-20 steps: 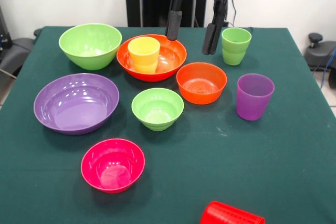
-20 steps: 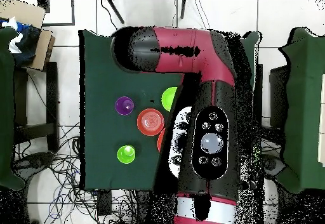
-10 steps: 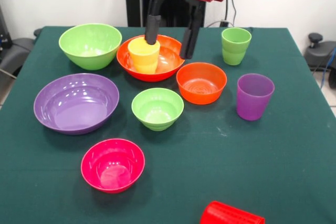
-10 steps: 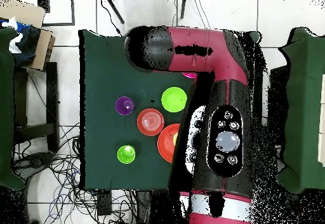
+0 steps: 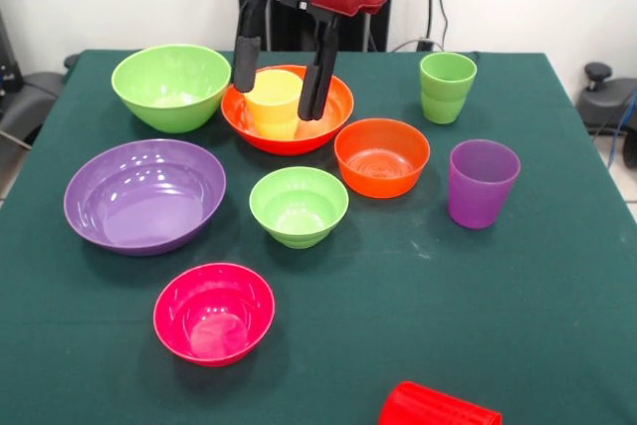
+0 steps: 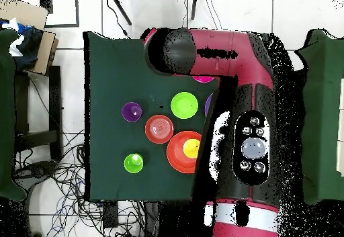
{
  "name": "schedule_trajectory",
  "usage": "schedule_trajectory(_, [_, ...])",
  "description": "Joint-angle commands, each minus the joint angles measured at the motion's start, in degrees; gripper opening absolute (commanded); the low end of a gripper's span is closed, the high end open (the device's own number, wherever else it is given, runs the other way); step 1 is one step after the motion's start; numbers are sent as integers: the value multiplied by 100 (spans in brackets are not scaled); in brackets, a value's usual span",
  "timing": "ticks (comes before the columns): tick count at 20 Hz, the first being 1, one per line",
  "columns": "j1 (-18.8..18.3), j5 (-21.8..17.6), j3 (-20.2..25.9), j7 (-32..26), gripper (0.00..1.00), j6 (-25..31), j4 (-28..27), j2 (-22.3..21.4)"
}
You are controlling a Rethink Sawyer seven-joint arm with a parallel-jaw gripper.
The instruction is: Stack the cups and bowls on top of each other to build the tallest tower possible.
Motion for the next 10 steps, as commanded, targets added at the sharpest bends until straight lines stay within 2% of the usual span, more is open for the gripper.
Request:
schedule_trajectory(1, [-122, -528, 652, -1665, 100, 228, 55, 381])
schedule_trajectory(10, [-225, -796, 703, -1855, 100, 101, -400, 682])
